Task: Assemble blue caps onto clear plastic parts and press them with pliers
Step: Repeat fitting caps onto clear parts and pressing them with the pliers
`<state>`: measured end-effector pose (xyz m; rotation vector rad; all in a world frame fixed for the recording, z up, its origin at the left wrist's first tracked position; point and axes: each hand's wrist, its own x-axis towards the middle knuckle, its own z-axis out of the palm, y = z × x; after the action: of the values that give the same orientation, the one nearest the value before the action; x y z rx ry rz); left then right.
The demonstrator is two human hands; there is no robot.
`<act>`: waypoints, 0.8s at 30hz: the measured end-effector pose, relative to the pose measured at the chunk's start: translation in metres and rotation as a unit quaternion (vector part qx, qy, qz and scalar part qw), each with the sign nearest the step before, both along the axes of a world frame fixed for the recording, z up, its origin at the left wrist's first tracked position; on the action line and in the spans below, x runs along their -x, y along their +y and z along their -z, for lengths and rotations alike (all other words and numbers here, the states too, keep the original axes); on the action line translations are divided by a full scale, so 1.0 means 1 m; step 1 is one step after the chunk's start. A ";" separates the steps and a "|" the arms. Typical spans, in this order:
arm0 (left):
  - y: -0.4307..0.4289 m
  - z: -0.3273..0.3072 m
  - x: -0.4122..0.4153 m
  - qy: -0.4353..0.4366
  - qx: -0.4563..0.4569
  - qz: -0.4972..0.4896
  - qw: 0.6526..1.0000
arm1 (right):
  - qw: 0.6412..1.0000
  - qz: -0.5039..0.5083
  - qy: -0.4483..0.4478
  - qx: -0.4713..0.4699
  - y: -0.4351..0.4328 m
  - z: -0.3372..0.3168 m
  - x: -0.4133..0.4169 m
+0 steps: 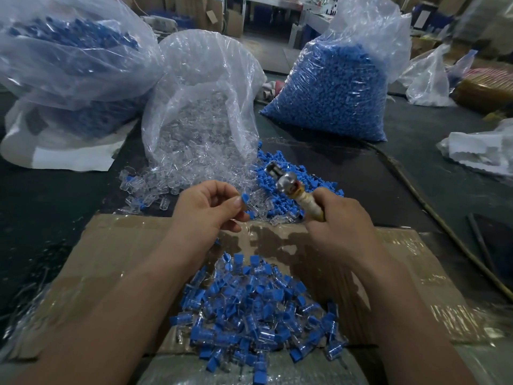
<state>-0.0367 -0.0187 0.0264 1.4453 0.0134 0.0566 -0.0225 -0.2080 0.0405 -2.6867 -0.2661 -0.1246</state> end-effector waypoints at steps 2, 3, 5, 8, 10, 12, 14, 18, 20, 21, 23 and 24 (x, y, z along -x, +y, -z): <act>0.000 0.001 0.000 -0.013 -0.008 -0.013 1.000 | 1.000 0.002 0.007 -0.025 0.000 0.001 0.000; 0.000 0.001 0.000 -0.020 -0.012 -0.018 1.000 | 0.999 0.001 0.010 -0.032 0.001 0.001 0.000; 0.000 0.000 0.001 -0.035 -0.014 -0.026 0.999 | 0.999 -0.010 0.014 -0.040 0.002 0.003 0.001; -0.001 0.000 0.002 -0.056 -0.024 -0.034 0.998 | 0.999 -0.035 0.013 -0.040 0.007 0.004 0.003; -0.002 0.002 0.002 -0.067 -0.033 -0.038 0.997 | 0.998 -0.052 0.014 -0.037 0.009 0.004 0.005; -0.001 0.003 0.003 -0.078 -0.044 -0.040 0.995 | 0.997 -0.065 0.013 -0.035 0.011 0.004 0.006; -0.001 0.003 0.003 -0.082 -0.048 -0.044 0.995 | 0.997 -0.073 0.014 -0.033 0.012 0.004 0.007; -0.002 0.003 0.002 -0.090 -0.047 -0.048 0.994 | 0.996 -0.088 0.018 -0.022 0.013 0.005 0.008; -0.002 0.002 0.002 -0.094 -0.048 -0.049 0.993 | 0.995 -0.094 0.019 -0.015 0.014 0.005 0.008; -0.002 0.002 0.003 -0.094 -0.047 -0.049 0.993 | 0.995 -0.094 0.020 -0.013 0.014 0.006 0.007; -0.002 0.002 0.003 -0.094 -0.047 -0.050 0.993 | 0.995 -0.094 0.023 -0.012 0.013 0.006 0.007; -0.002 0.002 0.003 -0.094 -0.047 -0.050 0.993 | 0.995 -0.095 0.024 -0.011 0.013 0.006 0.007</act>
<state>-0.0394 -0.0210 0.0241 1.5287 -0.0719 0.2794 -0.0292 -0.1945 0.0342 -2.6230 -0.5001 -0.0052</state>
